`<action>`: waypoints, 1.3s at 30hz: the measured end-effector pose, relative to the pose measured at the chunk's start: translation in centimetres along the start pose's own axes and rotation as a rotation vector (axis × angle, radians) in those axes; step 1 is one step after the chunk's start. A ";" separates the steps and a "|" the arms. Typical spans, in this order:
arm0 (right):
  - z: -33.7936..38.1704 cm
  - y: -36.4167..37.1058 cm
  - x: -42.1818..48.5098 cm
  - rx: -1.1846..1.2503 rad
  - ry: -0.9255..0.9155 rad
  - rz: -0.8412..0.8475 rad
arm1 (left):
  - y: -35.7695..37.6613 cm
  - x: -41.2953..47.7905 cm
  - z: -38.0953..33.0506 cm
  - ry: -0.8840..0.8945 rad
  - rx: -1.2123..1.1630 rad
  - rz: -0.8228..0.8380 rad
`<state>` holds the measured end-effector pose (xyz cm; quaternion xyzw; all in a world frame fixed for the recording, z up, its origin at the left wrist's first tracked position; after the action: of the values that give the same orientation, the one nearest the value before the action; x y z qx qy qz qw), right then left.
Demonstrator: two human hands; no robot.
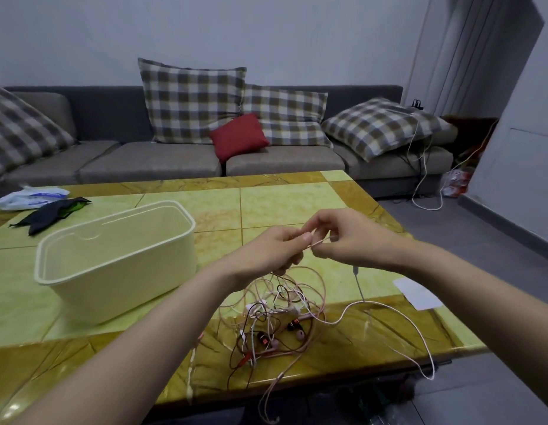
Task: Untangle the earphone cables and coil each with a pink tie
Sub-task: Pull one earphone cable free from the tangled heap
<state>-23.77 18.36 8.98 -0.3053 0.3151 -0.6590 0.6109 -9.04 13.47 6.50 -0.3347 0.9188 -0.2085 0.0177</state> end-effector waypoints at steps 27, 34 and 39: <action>-3.2 2.1 -0.3 0.088 0.215 -0.106 | -2.7 -1.1 -0.9 0.106 -0.029 -0.325; -0.3 6.6 -0.2 0.081 0.074 0.076 | -0.9 -0.6 -1.5 0.195 -0.046 -0.309; 0.3 7.7 0.3 0.099 0.095 0.045 | -1.3 -0.8 -1.2 0.209 -0.036 -0.335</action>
<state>-18.86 17.66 3.09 -0.2359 0.3173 -0.6736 0.6245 -7.84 13.52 8.05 -0.4599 0.8505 -0.2259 -0.1187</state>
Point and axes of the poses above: each hand's wrist, its own x-axis towards the middle knuckle, its own y-axis out of the palm, z = x × y, the point moved 1 cm from there along x, towards the middle knuckle, and after that the axes turned 9 degrees about y, right-handed, at the moved point
